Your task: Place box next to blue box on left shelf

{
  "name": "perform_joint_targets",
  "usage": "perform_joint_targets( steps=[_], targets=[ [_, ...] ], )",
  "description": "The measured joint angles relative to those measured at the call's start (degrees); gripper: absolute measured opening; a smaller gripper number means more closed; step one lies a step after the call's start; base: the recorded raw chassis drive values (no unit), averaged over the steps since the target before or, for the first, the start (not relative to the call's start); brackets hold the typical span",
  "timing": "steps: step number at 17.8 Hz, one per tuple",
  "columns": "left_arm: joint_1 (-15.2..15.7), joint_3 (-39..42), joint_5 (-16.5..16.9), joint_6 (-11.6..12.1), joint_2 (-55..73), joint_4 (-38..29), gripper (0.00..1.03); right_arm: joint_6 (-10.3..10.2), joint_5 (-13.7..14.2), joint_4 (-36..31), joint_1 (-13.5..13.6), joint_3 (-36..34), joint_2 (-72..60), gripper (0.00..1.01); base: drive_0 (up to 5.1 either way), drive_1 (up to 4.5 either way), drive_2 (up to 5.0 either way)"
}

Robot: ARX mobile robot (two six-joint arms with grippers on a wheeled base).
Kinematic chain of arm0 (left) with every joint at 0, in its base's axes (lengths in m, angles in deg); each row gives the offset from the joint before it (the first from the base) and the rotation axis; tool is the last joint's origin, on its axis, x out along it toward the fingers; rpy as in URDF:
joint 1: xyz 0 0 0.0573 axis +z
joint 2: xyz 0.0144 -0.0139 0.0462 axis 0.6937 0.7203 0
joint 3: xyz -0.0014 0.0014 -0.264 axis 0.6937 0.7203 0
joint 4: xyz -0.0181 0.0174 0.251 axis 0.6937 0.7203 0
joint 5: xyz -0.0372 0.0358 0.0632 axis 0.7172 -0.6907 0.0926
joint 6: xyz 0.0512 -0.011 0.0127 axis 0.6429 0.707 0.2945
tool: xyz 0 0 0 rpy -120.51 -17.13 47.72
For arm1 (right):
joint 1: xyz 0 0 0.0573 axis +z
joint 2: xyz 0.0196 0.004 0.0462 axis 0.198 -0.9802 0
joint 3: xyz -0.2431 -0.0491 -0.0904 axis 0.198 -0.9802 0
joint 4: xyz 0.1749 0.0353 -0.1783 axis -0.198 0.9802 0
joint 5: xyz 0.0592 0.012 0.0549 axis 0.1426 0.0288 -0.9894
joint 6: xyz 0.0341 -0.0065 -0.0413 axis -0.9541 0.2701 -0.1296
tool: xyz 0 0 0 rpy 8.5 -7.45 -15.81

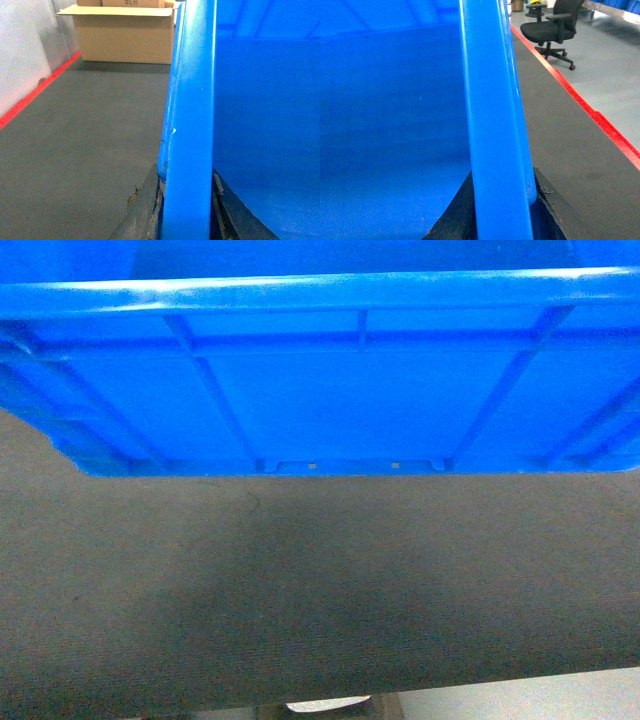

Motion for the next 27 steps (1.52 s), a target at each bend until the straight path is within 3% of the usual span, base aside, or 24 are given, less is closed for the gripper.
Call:
perform_joint_targets(
  steps=[27],
  targets=[
    [-0.1,0.0,-0.1,0.0,0.0,0.0,0.15,0.2,0.1,0.0,0.0,0.0,0.0,0.21,-1.6,-1.59,-1.6]
  ],
)
